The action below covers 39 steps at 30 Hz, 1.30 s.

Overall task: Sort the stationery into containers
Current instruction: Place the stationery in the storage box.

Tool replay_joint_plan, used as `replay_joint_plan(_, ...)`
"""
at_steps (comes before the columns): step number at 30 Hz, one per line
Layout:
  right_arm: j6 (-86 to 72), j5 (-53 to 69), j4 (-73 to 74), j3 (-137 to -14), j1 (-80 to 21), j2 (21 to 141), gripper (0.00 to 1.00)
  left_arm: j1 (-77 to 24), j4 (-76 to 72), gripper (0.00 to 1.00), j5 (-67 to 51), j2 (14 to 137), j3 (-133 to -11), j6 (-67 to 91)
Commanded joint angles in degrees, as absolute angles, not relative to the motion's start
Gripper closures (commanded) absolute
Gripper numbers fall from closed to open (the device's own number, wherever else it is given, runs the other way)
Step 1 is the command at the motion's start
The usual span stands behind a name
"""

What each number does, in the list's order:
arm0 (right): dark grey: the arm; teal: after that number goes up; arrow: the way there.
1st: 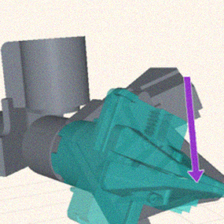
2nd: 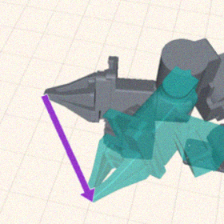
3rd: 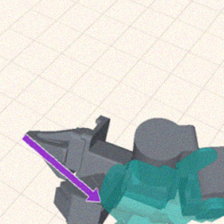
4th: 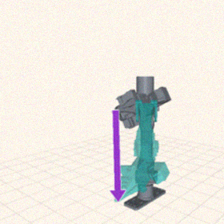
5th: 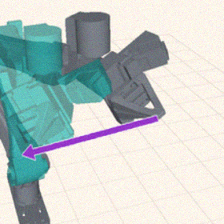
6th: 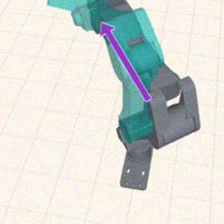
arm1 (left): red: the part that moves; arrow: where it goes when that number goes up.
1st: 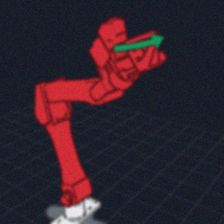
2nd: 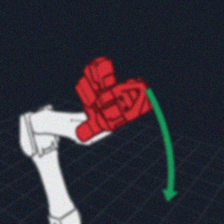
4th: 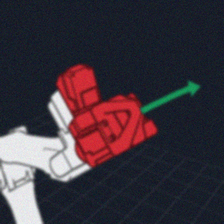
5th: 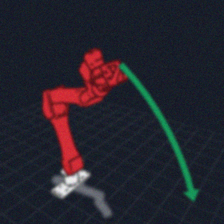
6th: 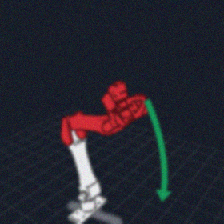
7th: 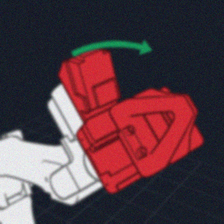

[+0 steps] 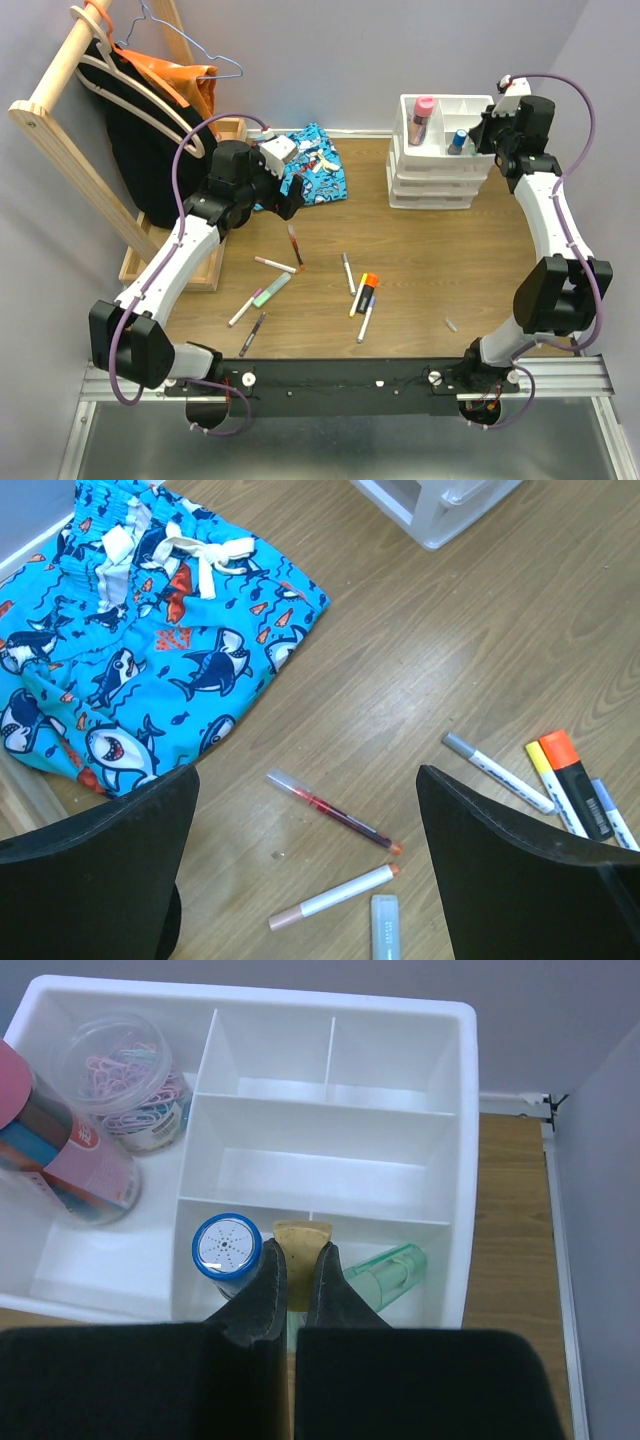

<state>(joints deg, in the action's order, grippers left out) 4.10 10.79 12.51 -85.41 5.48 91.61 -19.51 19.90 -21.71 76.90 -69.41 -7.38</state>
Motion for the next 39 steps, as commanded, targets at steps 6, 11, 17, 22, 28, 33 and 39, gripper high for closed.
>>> replay_joint_plan(6,4.6,10.6,10.1,-88.1,7.6,95.3,0.99,-20.7,19.1,0.01,-22.0,77.3,-70.6,-6.0)
replay_joint_plan(11,4.7,9.9,9.9,-87.4,7.7,96.0,0.96,-20.7,18.3,0.01,-20.6,77.8,-71.1,-6.3)
replay_joint_plan(17,4.6,9.1,9.9,-87.4,7.7,95.2,0.52,-20.7,17.7,0.01,-21.0,78.0,-70.8,-5.8)
replay_joint_plan(22,3.4,8.5,10.3,-87.7,7.7,92.9,0.44,-20.7,17.2,0.01,-21.3,77.3,-70.4,-5.4)
replay_joint_plan(28,1.1,9.1,14.1,-90.0,7.7,89.3,0.44,-20.8,18.4,0.01,-20.7,74.8,-69.7,-6.1)
replay_joint_plan(33,-2.1,11.5,18.5,-89.7,7.7,83.9,0.44,-20.8,21.3,0.01,-18.4,70.3,-65.3,-6.8)
replay_joint_plan(39,-1.0,24.6,24.5,-84.8,7.5,80.1,0.44,-20.7,28.9,0.01,-15.6,66.6,-62.8,-9.0)
